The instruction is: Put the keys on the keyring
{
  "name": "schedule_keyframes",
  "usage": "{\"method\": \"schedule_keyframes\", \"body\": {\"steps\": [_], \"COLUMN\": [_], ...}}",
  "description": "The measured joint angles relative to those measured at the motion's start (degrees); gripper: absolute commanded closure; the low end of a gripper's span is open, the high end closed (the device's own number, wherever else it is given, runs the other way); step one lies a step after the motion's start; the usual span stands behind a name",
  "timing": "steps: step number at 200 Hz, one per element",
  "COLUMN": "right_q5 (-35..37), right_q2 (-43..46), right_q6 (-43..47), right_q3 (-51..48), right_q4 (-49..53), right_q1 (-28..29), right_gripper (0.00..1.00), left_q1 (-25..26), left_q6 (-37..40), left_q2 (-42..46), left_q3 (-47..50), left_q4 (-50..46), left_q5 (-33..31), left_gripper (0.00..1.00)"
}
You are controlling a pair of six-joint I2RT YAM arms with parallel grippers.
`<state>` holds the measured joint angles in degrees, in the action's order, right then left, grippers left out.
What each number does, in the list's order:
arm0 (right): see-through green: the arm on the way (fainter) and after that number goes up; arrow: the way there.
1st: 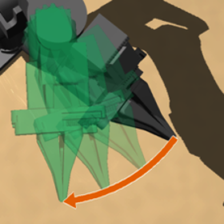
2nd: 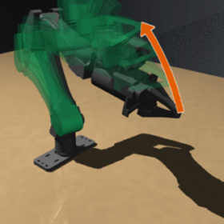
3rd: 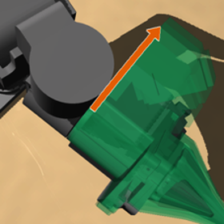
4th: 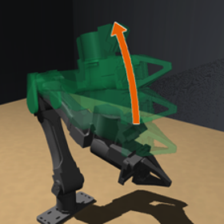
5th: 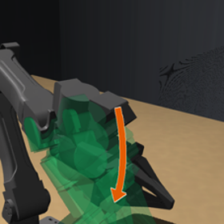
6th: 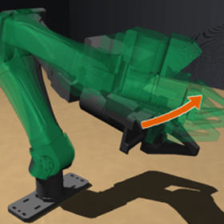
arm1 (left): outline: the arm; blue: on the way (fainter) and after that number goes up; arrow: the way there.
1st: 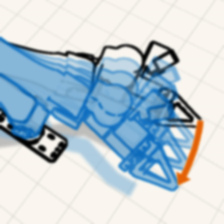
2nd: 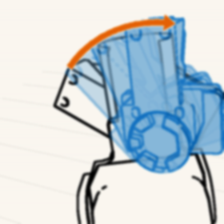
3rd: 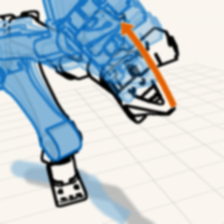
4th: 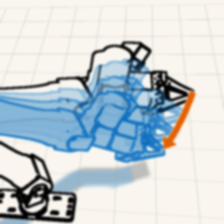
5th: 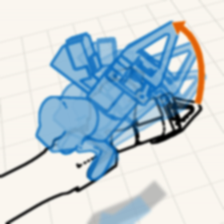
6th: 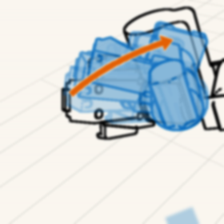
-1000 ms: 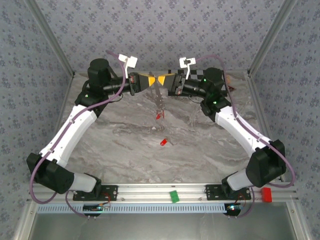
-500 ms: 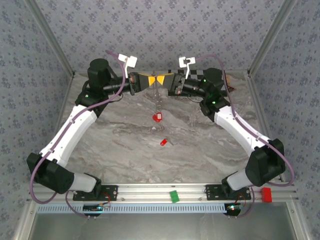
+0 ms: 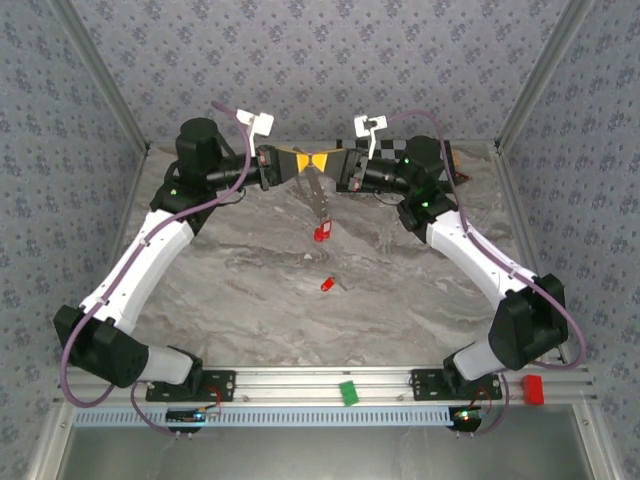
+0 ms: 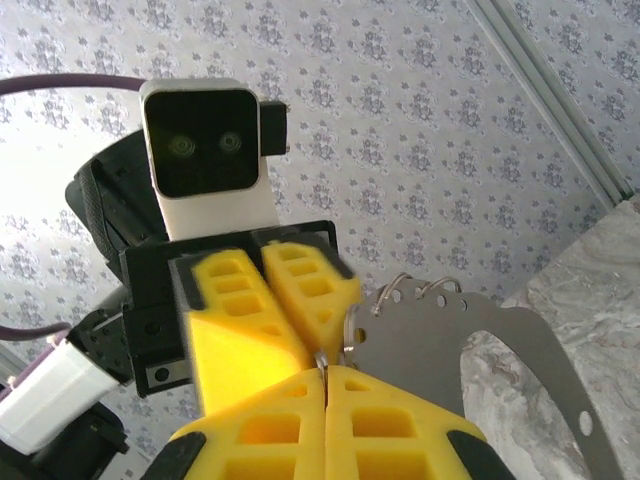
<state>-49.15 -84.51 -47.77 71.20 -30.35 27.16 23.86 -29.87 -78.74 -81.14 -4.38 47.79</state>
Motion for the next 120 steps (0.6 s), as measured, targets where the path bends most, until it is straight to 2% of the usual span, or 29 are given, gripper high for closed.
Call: {"method": "schedule_keyframes", "body": {"steps": [25, 55, 86, 120], "right_q5": [-0.15, 0.22, 0.44, -0.35], "right_q2": [0.24, 0.61, 0.85, 0.83], "right_q6": [6.08, 19.37, 31.19, 38.91], "right_q3": [0.48, 4.79, 10.51, 14.36], "right_q4": [7.32, 23.5, 36.54, 45.42], "right_q1": [-0.5, -0.9, -0.92, -0.92], "right_gripper": [1.0, 1.0, 1.0, 1.0], "left_q1": [-1.75, -4.26, -4.35, -4.33], "left_q6": [-0.22, 1.14, 5.05, 7.61], "left_q2": [0.0, 0.15, 0.48, 0.48], "left_q3": [0.0, 0.0, -0.17, -0.52], "left_q4": [-1.29, -4.02, -9.46, -13.44], "left_q5": [0.07, 1.16, 2.16, 3.28], "left_gripper": [0.75, 0.74, 0.74, 0.75]}}
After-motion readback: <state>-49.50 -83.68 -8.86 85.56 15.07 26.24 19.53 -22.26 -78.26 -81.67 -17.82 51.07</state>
